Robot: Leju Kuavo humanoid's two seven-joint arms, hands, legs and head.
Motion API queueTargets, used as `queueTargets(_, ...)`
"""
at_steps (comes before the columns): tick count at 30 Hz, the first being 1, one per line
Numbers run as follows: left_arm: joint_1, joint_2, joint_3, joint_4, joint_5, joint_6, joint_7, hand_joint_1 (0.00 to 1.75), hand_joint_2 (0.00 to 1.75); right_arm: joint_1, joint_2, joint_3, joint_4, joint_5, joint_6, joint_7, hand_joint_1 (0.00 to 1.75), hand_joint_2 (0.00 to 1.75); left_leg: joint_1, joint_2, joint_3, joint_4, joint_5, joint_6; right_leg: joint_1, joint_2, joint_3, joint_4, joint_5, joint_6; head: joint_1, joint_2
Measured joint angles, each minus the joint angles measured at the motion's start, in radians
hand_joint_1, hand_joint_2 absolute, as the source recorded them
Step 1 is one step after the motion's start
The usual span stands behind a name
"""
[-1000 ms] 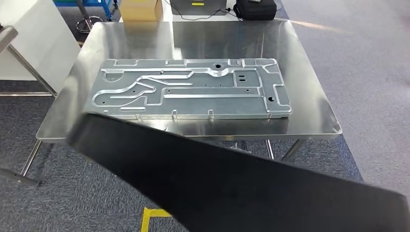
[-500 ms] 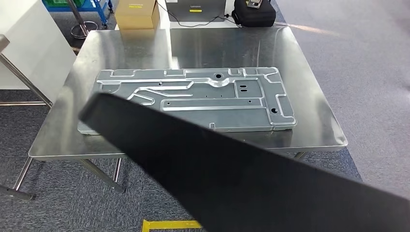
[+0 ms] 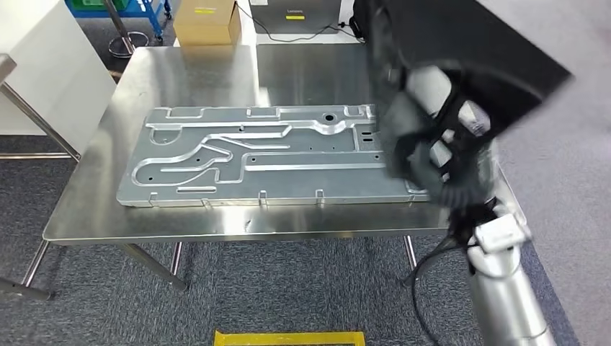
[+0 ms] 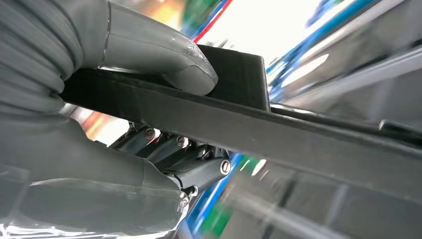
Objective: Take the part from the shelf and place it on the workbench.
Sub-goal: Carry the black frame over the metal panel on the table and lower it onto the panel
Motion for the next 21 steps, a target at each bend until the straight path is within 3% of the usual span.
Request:
queueTargets(2, 0.000, 0.001, 0.000, 0.000, -0.002, -0.005, -0.004, 0.00, 1.75, -0.042, -0.016, -0.027, 0.071, 0.098, -0.069, 0.030, 1.61, 1.75, 0.000, 0.000, -0.003, 0.013, -0.014, -0.010, -0.006, -0.001, 0.006, -0.009, 0.003, -0.009, 0.000, 0.000)
queueTargets(3, 0.000, 0.002, 0.000, 0.000, -0.005, -0.007, -0.006, 0.00, 1.75, -0.064, -0.025, -0.032, 0.112, 0.158, -0.107, 0.048, 1.61, 1.75, 0.000, 0.000, -0.016, 0.045, -0.034, -0.014, -0.009, -0.002, 0.009, -0.014, 0.004, -0.014, 0.000, 0.000)
queueTargets(6, 0.001, 0.003, -0.002, 0.000, -0.015, -0.013, -0.010, 0.00, 1.75, -0.128, -0.044, -0.013, 0.253, 0.357, -0.193, 0.097, 1.61, 1.75, 0.003, 0.000, -0.107, 0.229, -0.113, -0.021, -0.008, -0.002, 0.011, -0.014, 0.002, -0.022, -0.001, 0.000)
queueTargets(7, 0.001, 0.003, -0.004, 0.000, -0.018, -0.015, -0.011, 0.00, 1.75, -0.149, -0.046, 0.005, 0.304, 0.424, -0.210, 0.111, 1.61, 1.75, 0.004, 0.000, -0.131, 0.270, -0.118, -0.022, -0.007, -0.001, 0.011, -0.013, 0.001, -0.023, -0.001, 0.000)
queueTargets(8, 0.001, 0.003, -0.006, 0.000, -0.021, -0.016, -0.012, 0.00, 1.75, -0.171, -0.047, 0.029, 0.354, 0.489, -0.221, 0.125, 1.61, 1.75, 0.004, 0.000, -0.139, 0.275, -0.105, -0.023, -0.006, 0.000, 0.012, -0.011, -0.001, -0.024, -0.001, 0.000)
queueTargets(9, 0.000, 0.003, -0.008, 0.000, -0.024, -0.018, -0.014, 0.00, 1.75, -0.193, -0.046, 0.058, 0.402, 0.553, -0.228, 0.138, 1.61, 1.75, 0.004, 0.000, -0.129, 0.240, -0.074, -0.021, -0.006, 0.001, 0.013, -0.009, -0.003, -0.024, -0.001, 0.000)
queueTargets(11, -0.004, 0.005, -0.011, 0.000, -0.030, -0.022, -0.016, 0.00, 1.75, -0.243, -0.035, 0.128, 0.496, 0.668, -0.233, 0.165, 1.61, 1.75, 0.002, 0.001, -0.077, 0.110, -0.002, -0.013, -0.003, 0.004, 0.015, -0.003, -0.009, -0.021, -0.001, 0.000)
queueTargets(12, -0.006, 0.006, -0.013, 0.000, -0.033, -0.024, -0.016, 0.00, 1.75, -0.270, -0.023, 0.166, 0.544, 0.718, -0.231, 0.179, 1.61, 1.75, 0.000, 0.001, -0.054, 0.054, 0.019, -0.008, -0.002, 0.005, 0.013, 0.000, -0.012, -0.018, -0.001, 0.000)
queueTargets(13, -0.007, 0.007, -0.016, 0.000, -0.037, -0.026, -0.015, 0.00, 1.75, -0.298, -0.009, 0.203, 0.589, 0.761, -0.226, 0.190, 1.61, 1.75, -0.002, 0.001, -0.041, 0.022, 0.028, -0.004, 0.000, 0.006, 0.011, 0.002, -0.012, -0.015, 0.000, 0.000)
queueTargets(17, -0.010, 0.010, -0.029, 0.000, -0.051, -0.035, -0.014, 0.00, 1.75, -0.395, 0.061, 0.350, 0.750, 0.869, -0.187, 0.210, 1.61, 1.75, 0.003, 0.000, -0.032, -0.003, 0.031, 0.009, 0.000, 0.006, 0.003, 0.012, -0.022, 0.000, 0.001, 0.000)
queueTargets(19, -0.012, 0.011, -0.035, 0.000, -0.057, -0.041, -0.014, 0.00, 1.75, -0.438, 0.097, 0.411, 0.821, 0.890, -0.173, 0.207, 1.61, 1.75, 0.008, 0.000, -0.026, -0.012, 0.035, 0.017, -0.002, 0.003, -0.030, 0.085, -0.064, 0.010, 0.003, 0.000)
queueTargets(21, -0.014, 0.012, -0.040, 0.000, -0.060, -0.044, -0.014, 0.00, 1.75, -0.465, 0.128, 0.458, 0.882, 0.897, -0.167, 0.205, 1.61, 1.75, 0.009, -0.001, -0.024, -0.013, 0.033, 0.021, -0.008, 0.002, -0.095, 0.214, -0.117, 0.019, 0.005, 0.000)
